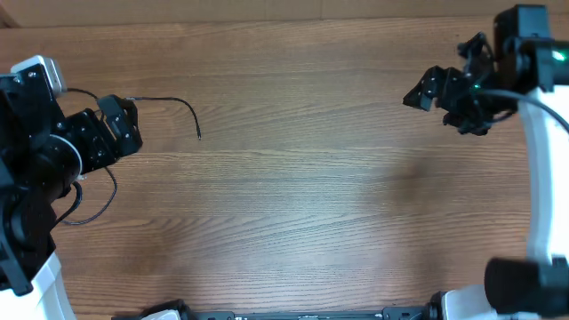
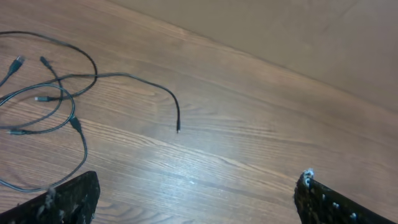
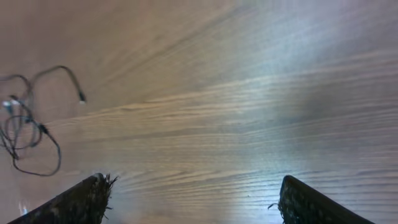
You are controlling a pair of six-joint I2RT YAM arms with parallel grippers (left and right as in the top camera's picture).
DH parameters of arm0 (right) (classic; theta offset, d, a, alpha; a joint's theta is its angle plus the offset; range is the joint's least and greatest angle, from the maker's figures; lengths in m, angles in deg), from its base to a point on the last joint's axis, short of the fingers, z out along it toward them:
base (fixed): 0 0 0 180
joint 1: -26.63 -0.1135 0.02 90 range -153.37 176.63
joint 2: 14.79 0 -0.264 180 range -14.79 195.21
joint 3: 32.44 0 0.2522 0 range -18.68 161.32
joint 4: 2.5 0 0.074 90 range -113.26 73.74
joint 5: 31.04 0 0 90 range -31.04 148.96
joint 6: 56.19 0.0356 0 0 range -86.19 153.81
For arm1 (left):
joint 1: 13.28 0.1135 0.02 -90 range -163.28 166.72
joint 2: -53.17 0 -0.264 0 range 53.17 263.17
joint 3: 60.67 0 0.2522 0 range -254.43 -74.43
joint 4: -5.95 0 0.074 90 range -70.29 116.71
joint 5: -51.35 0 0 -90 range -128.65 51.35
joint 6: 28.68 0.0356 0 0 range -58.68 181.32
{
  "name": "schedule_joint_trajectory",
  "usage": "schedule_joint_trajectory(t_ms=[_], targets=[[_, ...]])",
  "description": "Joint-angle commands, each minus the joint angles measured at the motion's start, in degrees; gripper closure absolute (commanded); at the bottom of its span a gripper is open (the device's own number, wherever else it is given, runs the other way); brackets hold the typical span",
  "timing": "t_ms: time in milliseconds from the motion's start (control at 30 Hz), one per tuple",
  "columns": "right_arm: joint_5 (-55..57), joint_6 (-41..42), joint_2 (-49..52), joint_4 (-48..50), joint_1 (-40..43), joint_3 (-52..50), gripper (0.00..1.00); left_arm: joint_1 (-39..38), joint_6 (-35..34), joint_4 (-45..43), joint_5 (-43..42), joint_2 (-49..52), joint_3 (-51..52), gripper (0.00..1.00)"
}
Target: Untangle cables
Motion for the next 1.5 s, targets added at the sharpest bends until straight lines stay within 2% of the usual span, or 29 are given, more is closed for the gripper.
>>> schedule_joint_trajectory(t_ms=[0, 67, 200, 433, 800, 933, 1033, 1133, 1367, 1467], targets=[[2.14, -0.74, -9.97, -0.94, 0.09, 4.83, 0.14, -0.42, 1.68, -0.02, -1.57, 0.42, -0.44, 0.0], [3.5, -0.76, -13.9, -1.55, 0.09, 5.46, 0.0, -0.42, 0.83, -0.02, -1.57, 1.05, -0.44, 0.0], [5.38, -0.68, -23.52, -1.7, 0.09, 5.46, 0.0, -0.42, 0.87, 0.0, -1.25, 2.8, -0.44, 0.0], [5.44, -0.7, -31.08, -1.77, 0.09, 5.46, 0.0, -0.42, 0.87, 0.0, -1.22, 5.64, -0.44, 0.0], [5.53, -0.7, -32.04, -2.12, 0.26, 5.05, 0.0, -0.42, 0.87, -0.02, -1.22, 10.93, -0.44, 0.01], [5.68, -0.79, -35.41, -1.79, 1.55, 4.44, 0.0, -0.42, 0.87, -0.02, -1.22, 13.31, -0.44, 0.01], [7.76, -1.36, -39.8, 4.42, 1.55, 2.08, 0.0, -0.42, 0.87, -0.04, -1.25, 14.73, -0.44, 0.0], [7.13, -1.36, -46.21, 13.99, 1.53, -4.96, 0.0, -0.42, 0.87, -0.04, -1.22, 16.33, -0.44, 0.01], [7.98, -1.22, -63.78, 42.1, 1.53, -34.91, 0.0, -0.42, 0.87, -0.07, -1.22, 19.12, -0.44, 0.0], [7.98, 1.7, -70.18, 55.17, 1.49, -48.74, 0.0, -0.42, 0.87, -0.07, -1.22, 20.24, -0.44, 0.0]])
